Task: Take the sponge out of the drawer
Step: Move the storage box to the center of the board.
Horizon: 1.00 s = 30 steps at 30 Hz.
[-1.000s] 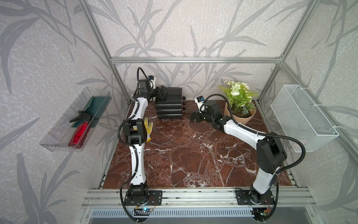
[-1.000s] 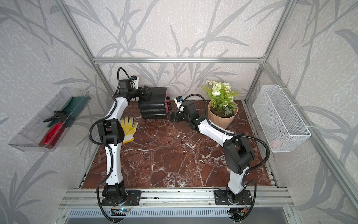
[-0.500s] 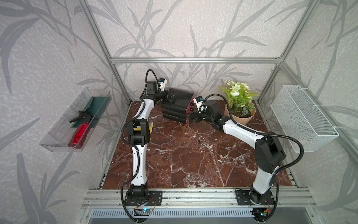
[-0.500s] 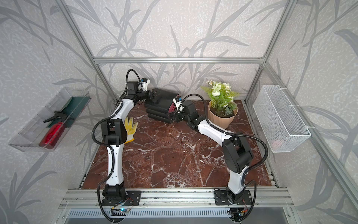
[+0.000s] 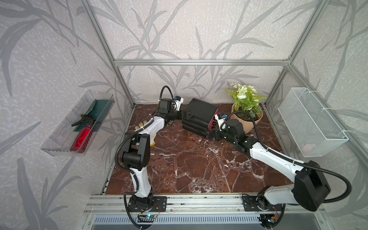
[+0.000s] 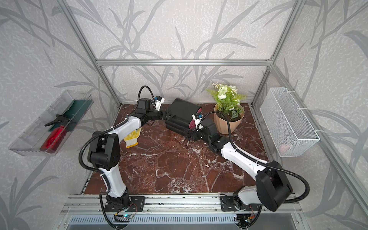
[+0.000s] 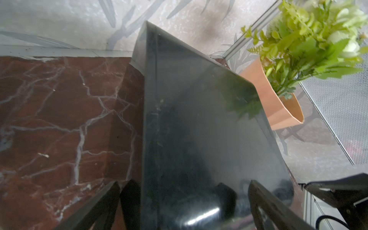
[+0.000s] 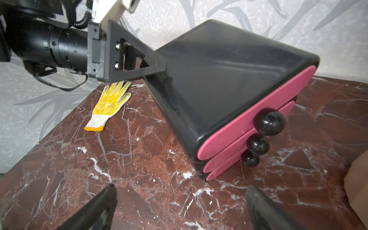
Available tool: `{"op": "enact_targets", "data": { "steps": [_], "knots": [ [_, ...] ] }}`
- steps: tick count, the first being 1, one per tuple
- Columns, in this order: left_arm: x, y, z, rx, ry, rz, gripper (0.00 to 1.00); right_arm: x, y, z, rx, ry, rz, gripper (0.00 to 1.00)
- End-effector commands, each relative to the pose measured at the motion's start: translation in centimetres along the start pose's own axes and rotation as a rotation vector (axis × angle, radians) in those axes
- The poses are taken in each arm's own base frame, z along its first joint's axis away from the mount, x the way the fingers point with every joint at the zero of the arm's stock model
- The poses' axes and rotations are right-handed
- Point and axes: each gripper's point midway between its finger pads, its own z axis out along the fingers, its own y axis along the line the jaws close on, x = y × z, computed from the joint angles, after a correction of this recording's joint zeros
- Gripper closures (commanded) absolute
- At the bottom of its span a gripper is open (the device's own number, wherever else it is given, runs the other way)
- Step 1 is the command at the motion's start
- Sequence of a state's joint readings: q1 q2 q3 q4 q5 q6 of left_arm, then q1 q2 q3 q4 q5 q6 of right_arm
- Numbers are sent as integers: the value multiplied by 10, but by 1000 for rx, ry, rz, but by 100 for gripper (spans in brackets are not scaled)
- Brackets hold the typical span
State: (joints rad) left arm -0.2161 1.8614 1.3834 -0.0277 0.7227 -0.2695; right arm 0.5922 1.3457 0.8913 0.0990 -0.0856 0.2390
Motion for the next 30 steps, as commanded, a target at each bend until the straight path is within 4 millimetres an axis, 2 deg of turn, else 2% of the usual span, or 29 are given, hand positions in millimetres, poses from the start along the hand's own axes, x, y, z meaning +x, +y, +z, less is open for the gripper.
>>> {"op": "enact_targets", "data": {
  "steps": [1,4,7,9,11,18,22,26,30],
  "knots": [
    [-16,-29,-14,18,-60,63,1,-12,-13,-19,70,-42,6,1],
    [-34,-24,-16,-57,-54,109,1,-27,-27,-23,96,-54,49,1],
    [-58,-14,-4,-97,-33,160,1,-39,-31,-19,102,-68,73,1],
    [-69,-4,15,-99,-2,167,1,-45,-29,-16,87,-77,71,1],
    [-86,-2,29,-75,-4,178,1,-45,-28,-13,83,-76,72,1],
    [-117,10,82,45,-67,151,1,-36,-30,-1,79,-45,78,1],
    [-120,8,97,146,-108,131,1,-24,-33,6,81,-11,94,1],
    [-106,1,108,265,-77,100,1,-12,-35,14,83,24,104,1],
    [-92,-12,109,382,-27,78,1,-9,-34,22,64,37,108,1]
  ]
}}
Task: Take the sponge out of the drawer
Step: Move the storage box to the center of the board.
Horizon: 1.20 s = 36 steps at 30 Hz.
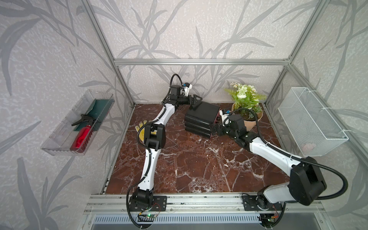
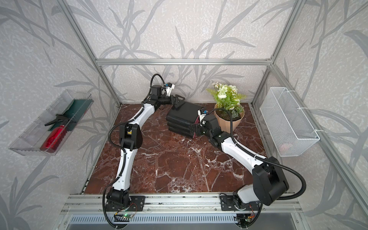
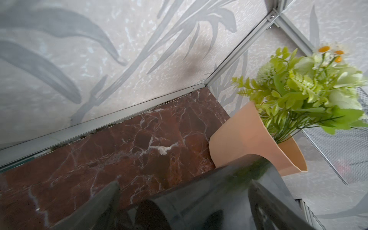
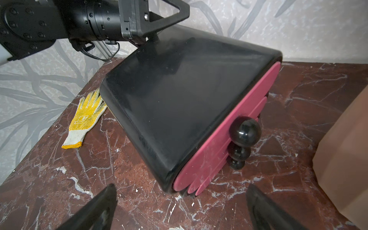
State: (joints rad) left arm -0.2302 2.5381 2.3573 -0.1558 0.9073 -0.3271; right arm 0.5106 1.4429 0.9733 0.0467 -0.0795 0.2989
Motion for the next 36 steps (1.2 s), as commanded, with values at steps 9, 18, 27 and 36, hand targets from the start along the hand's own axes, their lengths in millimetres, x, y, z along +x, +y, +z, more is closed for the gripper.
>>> {"op": "enact_targets", "data": {
  "steps": [9,18,27,36],
  "knots": [
    [30,-74,-18,274,70,-10,2,0,16,14,-96,6,24,1],
    [78,-104,-46,199,76,-57,3,17,21,-2,-116,14,38,0],
    [114,-112,-81,-51,78,-68,2,38,9,-33,-65,6,36,0],
    [114,-105,-77,-198,117,-38,2,-20,-26,-59,148,-96,-43,1]
  ]
}}
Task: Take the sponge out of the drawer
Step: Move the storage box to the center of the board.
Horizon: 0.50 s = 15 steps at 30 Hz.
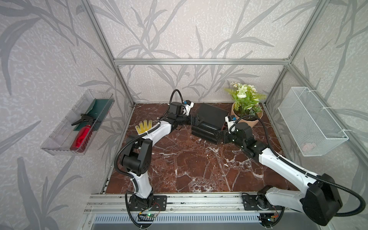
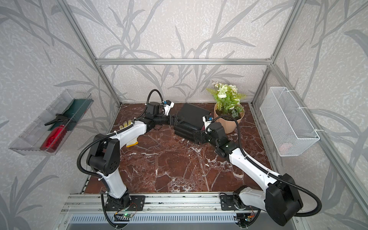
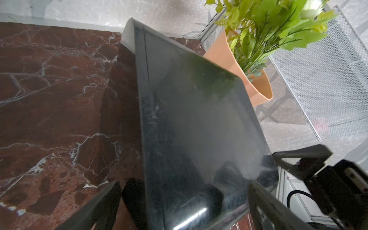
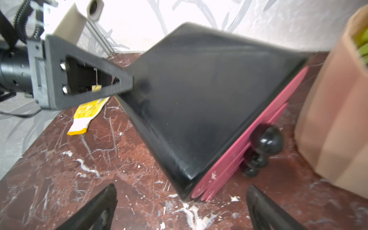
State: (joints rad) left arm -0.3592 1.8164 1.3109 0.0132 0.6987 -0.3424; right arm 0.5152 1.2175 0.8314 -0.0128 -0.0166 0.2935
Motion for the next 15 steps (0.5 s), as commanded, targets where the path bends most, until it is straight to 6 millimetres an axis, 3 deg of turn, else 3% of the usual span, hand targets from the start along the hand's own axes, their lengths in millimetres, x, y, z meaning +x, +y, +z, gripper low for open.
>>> {"op": "enact_targets", "data": {
  "steps": [1,6,12,15],
  "knots": [
    [-6,1,-4,-69,0,31,2,-40,-19,-3,100,-69,-35,1],
    [-1,10,-8,-137,9,41,2,-71,-17,26,120,-79,-75,1],
    [7,12,-21,-185,30,80,2,-81,-27,65,189,71,-77,1],
    [13,13,-27,-206,42,91,2,-86,-23,78,177,124,-93,1]
  ]
}}
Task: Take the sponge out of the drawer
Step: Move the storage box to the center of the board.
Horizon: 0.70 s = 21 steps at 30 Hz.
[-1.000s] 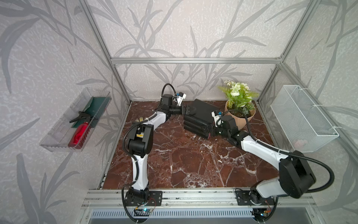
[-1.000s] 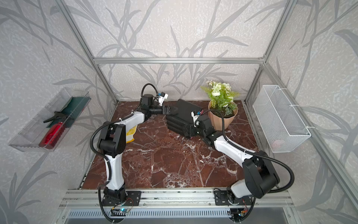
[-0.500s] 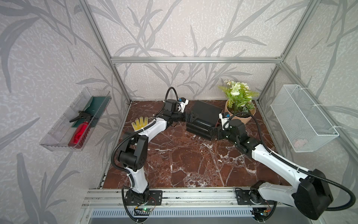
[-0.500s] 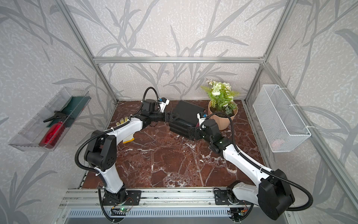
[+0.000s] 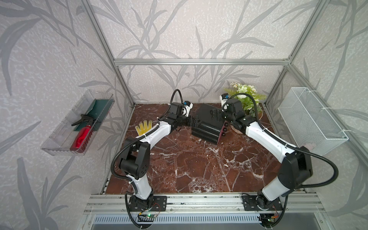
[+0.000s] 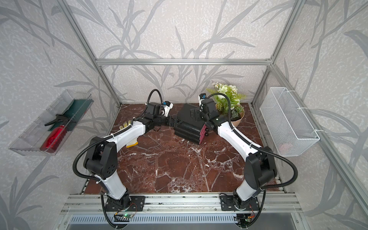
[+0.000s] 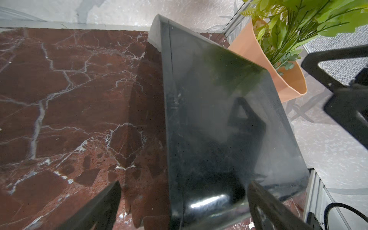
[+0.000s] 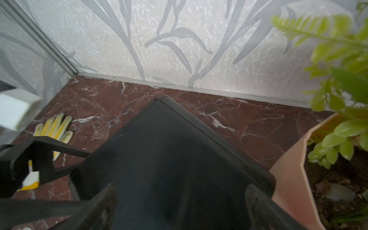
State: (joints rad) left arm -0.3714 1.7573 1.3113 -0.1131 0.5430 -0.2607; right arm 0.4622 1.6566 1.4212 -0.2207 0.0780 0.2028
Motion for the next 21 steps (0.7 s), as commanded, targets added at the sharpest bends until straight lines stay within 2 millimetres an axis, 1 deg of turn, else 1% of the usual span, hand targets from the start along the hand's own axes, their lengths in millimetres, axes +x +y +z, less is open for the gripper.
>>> {"op": "enact_targets", "data": {
  "steps": [1,7,9,11,14,17,19,21],
  "knots": [
    [11,4,-12,-55,27,43,2,14,-5,13,27,125,-43,1],
    [17,3,-16,-52,26,42,1,7,-12,45,69,165,-129,1],
    [19,2,-21,-54,20,41,1,5,-18,55,94,170,-154,1],
    [22,0,-25,-53,13,33,1,4,-18,61,84,170,-172,1],
    [30,-1,-35,-59,-4,23,1,1,-28,67,97,183,-174,1],
    [37,-1,-44,-75,-3,27,1,9,-36,77,46,228,-137,1],
    [39,-1,-50,-90,-3,33,1,17,-38,81,13,255,-125,1],
    [38,-2,-55,-98,-12,36,1,27,-26,80,-73,279,-146,1]
  ]
}}
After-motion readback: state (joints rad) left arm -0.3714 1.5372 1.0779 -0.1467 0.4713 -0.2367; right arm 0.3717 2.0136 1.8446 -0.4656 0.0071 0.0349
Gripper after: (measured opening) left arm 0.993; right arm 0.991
